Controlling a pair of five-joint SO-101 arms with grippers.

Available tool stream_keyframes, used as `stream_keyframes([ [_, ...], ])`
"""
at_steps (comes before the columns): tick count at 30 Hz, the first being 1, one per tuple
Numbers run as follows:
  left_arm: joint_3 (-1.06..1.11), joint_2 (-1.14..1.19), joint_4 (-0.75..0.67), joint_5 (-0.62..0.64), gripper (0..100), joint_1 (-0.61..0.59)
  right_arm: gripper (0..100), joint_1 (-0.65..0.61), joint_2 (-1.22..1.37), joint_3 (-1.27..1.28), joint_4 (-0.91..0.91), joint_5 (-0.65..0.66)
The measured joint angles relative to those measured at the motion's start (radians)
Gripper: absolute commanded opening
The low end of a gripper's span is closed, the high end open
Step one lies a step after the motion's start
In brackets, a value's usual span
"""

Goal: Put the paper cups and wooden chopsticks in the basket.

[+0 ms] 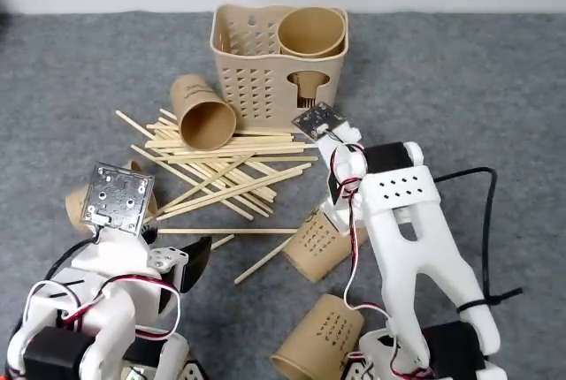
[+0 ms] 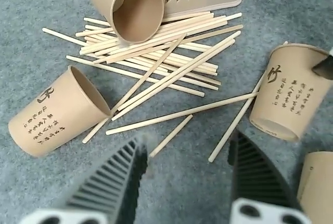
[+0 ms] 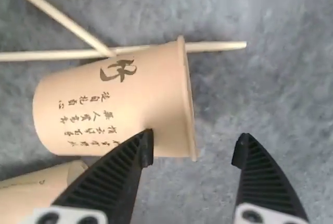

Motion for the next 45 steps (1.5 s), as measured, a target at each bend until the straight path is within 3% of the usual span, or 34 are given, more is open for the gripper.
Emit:
stream_keyframes([
  [7, 0.0, 0.0, 0.0, 0.0, 25, 0.0, 18.8, -0.04, 0.0, 0.021, -0.052, -0.031],
  [15, 0.0, 0.0, 0.0, 0.0, 25, 0.0, 18.7, -0.137, 0.0, 0.023, -0.1, -0.078],
  [25, 0.0, 0.0, 0.0, 0.0, 25, 0.0, 18.3, -0.143, -0.025, 0.127, -0.158, -0.084],
  [29, 0.0, 0.0, 0.0, 0.0, 25, 0.0, 17.8, -0.143, -0.025, 0.129, -0.198, -0.153],
  [38, 0.0, 0.0, 0.0, 0.0, 25, 0.0, 1.0, -0.149, 0.0, 0.164, -0.33, -0.213],
  [45, 0.0, 0.0, 0.0, 0.0, 25, 0.0, 0.8, -0.173, 0.002, 0.166, -0.419, -0.247],
])
